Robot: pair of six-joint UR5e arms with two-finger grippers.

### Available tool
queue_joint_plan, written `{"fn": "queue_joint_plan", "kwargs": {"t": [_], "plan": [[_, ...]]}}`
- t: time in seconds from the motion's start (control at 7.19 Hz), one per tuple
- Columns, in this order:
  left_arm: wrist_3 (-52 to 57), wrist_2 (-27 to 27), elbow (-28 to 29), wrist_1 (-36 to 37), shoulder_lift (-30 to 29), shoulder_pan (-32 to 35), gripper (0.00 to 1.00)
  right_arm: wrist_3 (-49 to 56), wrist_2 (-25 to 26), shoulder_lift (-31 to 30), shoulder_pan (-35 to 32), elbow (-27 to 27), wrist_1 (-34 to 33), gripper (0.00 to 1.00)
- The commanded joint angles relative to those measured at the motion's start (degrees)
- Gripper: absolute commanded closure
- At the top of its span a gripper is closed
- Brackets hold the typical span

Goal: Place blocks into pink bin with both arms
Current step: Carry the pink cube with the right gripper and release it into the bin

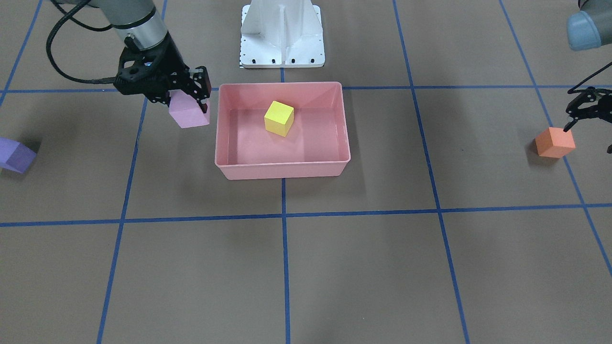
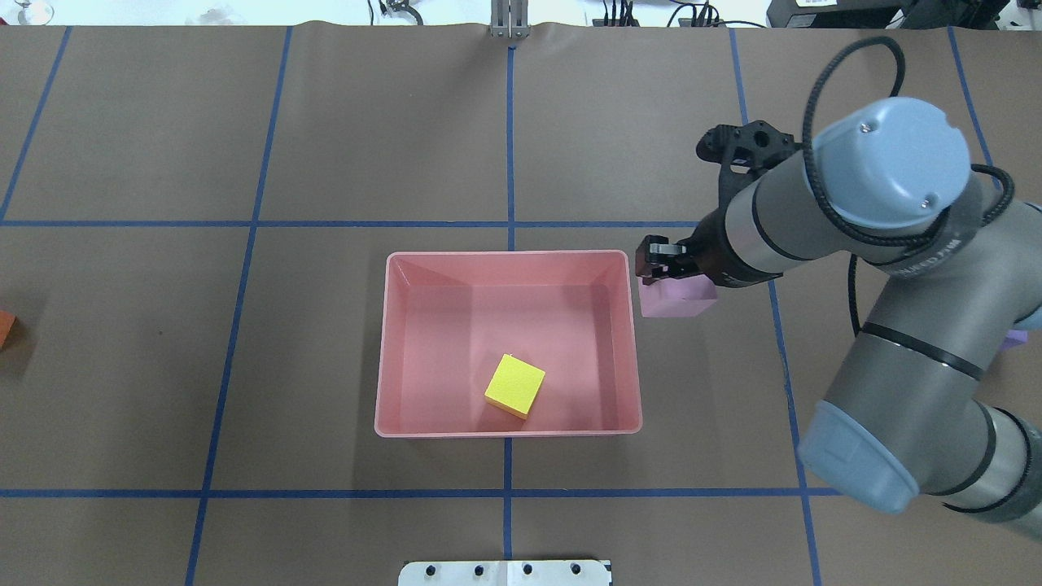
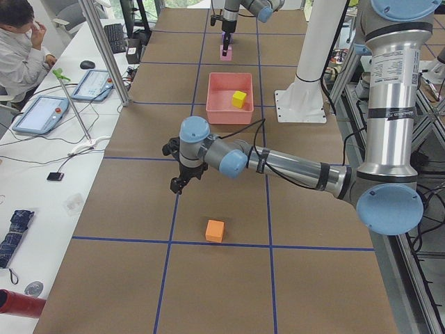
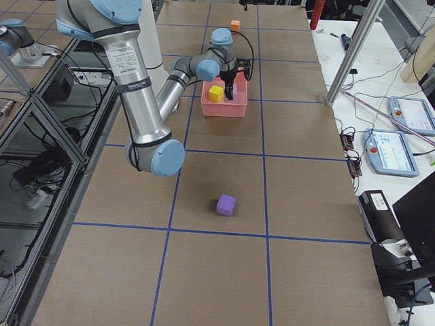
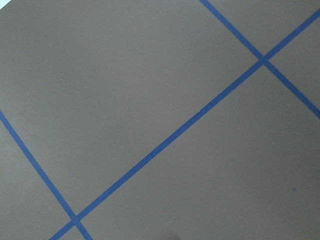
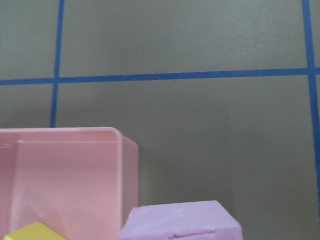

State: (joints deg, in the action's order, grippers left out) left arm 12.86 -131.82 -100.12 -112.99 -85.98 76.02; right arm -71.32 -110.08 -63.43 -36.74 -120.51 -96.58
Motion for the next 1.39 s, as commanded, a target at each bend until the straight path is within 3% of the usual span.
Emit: {"fn": "queue_joint_plan", "kwargs": {"t": [0.0, 0.14, 0.28, 0.42, 0.56, 0.83, 1.25], "plan": [[0.9, -1.8, 8.2, -13.8, 4.8, 1.6, 0.0, -6.7, 5.0, 8.5, 4.5, 3.8, -4.2, 1.0], [0.9, -2.3, 8.1, -13.9, 6.4, 2.4, 0.0, -9.2, 7.8, 12.0, 6.7, 7.6, -4.1, 0.79], [0.2, -5.3, 8.1, -13.8, 6.9, 3.4, 0.0, -9.2, 13.5, 12.4, 10.1, 8.8, -4.1, 0.01], [-0.3, -5.9, 8.3, -13.6, 7.5, 4.2, 0.0, -10.1, 15.3, 12.6, 11.2, 8.8, -4.1, 0.0], [-8.7, -5.9, 7.8, -14.4, 10.2, 4.6, 0.0, -9.7, 15.2, 13.2, 11.2, 8.5, -4.1, 0.0], [-19.8, -5.2, 11.6, -23.1, 12.7, 4.3, 0.0, -5.7, 14.7, 13.2, 9.9, 7.7, -4.1, 0.0], [-35.1, -4.7, 12.7, -26.3, 12.2, 3.8, 0.0, 3.9, 4.6, 10.5, 0.6, 6.0, -4.1, 0.0]]}}
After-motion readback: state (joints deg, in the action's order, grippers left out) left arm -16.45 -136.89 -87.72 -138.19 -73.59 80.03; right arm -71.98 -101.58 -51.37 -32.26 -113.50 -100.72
